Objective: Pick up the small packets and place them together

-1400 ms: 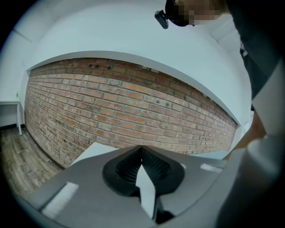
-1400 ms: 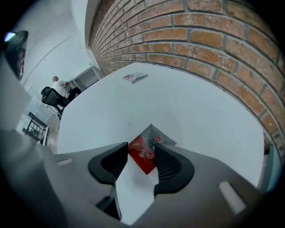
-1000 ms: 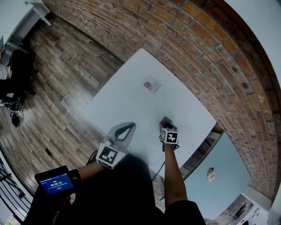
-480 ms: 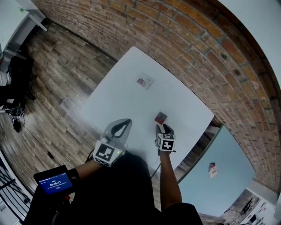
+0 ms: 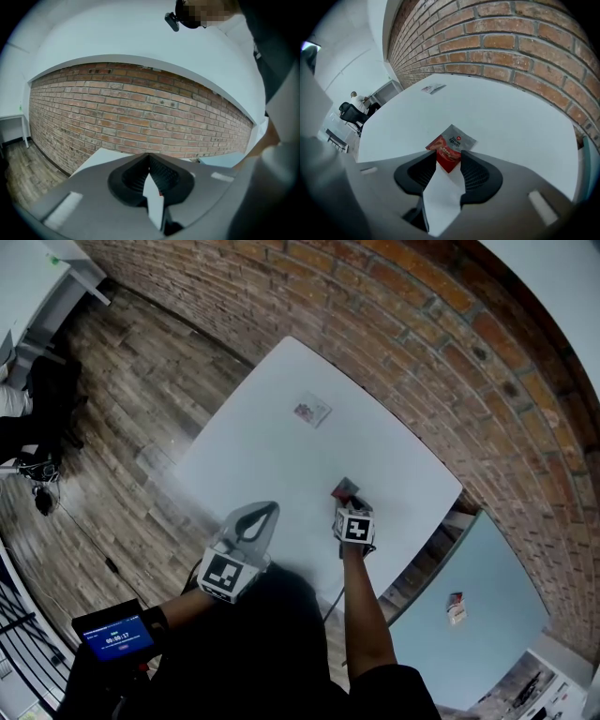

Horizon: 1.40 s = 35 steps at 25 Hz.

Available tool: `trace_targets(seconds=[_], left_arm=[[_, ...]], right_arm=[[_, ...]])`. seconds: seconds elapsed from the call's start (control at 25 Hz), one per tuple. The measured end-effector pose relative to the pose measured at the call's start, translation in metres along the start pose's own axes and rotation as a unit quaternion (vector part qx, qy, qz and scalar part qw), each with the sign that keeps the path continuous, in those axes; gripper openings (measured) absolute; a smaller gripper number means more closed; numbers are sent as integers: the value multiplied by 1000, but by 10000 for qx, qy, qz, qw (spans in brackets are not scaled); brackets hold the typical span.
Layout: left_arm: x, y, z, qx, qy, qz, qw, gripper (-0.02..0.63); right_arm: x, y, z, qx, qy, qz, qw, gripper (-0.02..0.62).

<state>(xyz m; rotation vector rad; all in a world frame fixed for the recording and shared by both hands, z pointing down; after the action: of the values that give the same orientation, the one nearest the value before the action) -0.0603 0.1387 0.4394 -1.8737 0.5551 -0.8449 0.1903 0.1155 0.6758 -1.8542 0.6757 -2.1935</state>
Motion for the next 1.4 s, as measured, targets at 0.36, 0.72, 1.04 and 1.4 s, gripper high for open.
trace_targets(seconds=[0.36, 0.72, 1.04, 1.4], left_arm=[[2, -3, 4, -12, 54, -16, 10000, 0], [12, 4, -12, -29, 59, 190, 9998, 0], [40, 22, -43, 237, -606, 143, 9978, 0], [47, 43, -96, 191, -1236, 120, 9921, 0]], right_arm=[[-8, 9, -6, -18, -98, 90, 9999, 166], [-100, 52, -37, -141, 535, 2222, 9734, 135], [-119, 78, -69, 267, 578, 2703, 9607, 3], [-74, 124, -77, 689, 151, 2616, 9626, 58]])
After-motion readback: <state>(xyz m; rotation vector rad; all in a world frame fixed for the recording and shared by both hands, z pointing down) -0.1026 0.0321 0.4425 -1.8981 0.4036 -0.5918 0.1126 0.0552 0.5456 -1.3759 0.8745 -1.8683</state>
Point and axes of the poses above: the fingertips, and each gripper's own axes: x forward along the fingers, z to its right, y out of its top, the point moved 8 cm from there along -x, backward along the fingers, and after that the axes turned 7 degrees about -x, right-handed, at the moved point
